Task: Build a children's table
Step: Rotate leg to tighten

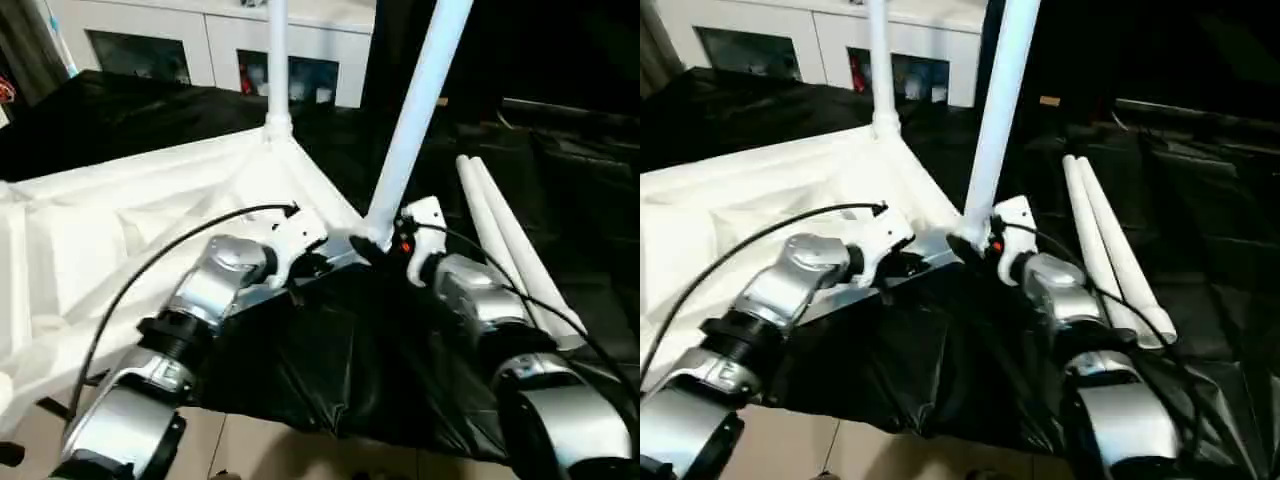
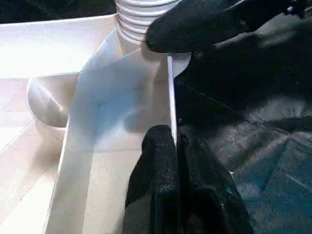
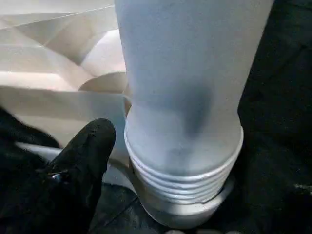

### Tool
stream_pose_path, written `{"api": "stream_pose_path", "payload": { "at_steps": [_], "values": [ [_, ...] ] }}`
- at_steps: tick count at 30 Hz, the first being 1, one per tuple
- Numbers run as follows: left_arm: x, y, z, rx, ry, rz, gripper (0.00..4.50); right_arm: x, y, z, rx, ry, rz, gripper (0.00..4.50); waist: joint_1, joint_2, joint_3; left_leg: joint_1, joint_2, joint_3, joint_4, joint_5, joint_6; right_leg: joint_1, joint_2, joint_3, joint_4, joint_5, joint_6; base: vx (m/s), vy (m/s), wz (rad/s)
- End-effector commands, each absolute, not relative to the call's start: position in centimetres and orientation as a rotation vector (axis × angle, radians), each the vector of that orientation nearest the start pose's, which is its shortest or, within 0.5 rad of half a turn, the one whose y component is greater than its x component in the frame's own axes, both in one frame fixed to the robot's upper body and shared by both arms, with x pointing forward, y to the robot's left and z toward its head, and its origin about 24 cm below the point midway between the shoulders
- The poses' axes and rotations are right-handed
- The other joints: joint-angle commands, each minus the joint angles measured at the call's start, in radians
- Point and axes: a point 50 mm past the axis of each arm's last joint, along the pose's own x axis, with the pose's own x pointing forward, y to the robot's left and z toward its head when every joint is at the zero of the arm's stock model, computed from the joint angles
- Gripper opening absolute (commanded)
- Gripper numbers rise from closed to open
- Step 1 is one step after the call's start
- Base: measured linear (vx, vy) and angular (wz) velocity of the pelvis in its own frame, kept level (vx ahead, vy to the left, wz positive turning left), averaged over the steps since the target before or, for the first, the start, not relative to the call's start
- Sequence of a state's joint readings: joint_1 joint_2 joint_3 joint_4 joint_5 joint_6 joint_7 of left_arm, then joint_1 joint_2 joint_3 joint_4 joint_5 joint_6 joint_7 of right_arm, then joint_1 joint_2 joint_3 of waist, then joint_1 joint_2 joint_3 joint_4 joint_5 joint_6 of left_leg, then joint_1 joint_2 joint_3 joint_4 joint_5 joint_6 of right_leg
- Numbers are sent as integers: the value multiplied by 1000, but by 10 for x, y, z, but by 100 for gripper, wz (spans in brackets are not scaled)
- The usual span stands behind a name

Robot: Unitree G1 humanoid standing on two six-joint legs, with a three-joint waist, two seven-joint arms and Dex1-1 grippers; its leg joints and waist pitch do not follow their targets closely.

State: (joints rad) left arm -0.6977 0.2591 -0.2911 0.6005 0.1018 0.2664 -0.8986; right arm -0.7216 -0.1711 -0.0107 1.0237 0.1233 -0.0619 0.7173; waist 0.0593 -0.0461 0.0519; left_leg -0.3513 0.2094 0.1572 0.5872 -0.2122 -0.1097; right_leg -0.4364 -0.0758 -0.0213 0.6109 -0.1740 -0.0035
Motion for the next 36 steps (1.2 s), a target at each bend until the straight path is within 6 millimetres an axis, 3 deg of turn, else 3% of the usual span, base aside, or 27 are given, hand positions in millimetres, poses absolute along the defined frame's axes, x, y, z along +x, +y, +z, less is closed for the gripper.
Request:
{"api": "stream_pose_path", "payload": {
  "at_steps": [1,5,8,19,26,30,33,36],
  "values": [
    [338,86,78,469,349,-1165,0,348,-126,30,-3,298,802,391,6,11,-69,-3,3,21,-60,-58,117,81,-40,18,-44,66,-331,0,0,0],
    [331,92,75,473,354,-1263,0,343,-136,37,-16,257,904,391,7,12,-70,-3,5,20,-60,-68,110,82,-40,19,-41,60,-329,0,0,0],
    [325,96,74,481,358,-1329,0,338,-141,41,-48,242,989,391,14,13,-70,3,7,22,-58,-58,126,78,-38,18,-39,88,-340,0,0,0],
    [315,116,71,500,391,-1463,0,320,-151,43,-87,280,1194,391,35,10,-68,-2,10,25,-56,-53,114,79,-37,17,-35,57,-321,0,0,0],
    [311,128,70,530,435,-1517,0,309,-152,42,-89,306,1283,326,37,14,-68,2,13,30,-58,-91,88,74,-38,16,-39,5,-309,0,0,0],
    [309,135,71,529,455,-1547,0,298,-151,40,-103,330,1358,292,40,20,-71,3,13,33,-55,-73,82,75,-35,14,-33,59,-314,0,0,0],
    [309,137,71,530,467,-1555,0,295,-151,39,-105,335,1368,284,43,19,-71,4,13,34,-53,-65,85,75,-35,12,-32,87,-319,0,0,0],
    [309,138,71,531,472,-1551,0,294,-149,38,-100,337,1365,281,44,20,-69,4,14,33,-57,-93,69,75,-36,11,-35,48,-314,0,0,0]
  ]
}}
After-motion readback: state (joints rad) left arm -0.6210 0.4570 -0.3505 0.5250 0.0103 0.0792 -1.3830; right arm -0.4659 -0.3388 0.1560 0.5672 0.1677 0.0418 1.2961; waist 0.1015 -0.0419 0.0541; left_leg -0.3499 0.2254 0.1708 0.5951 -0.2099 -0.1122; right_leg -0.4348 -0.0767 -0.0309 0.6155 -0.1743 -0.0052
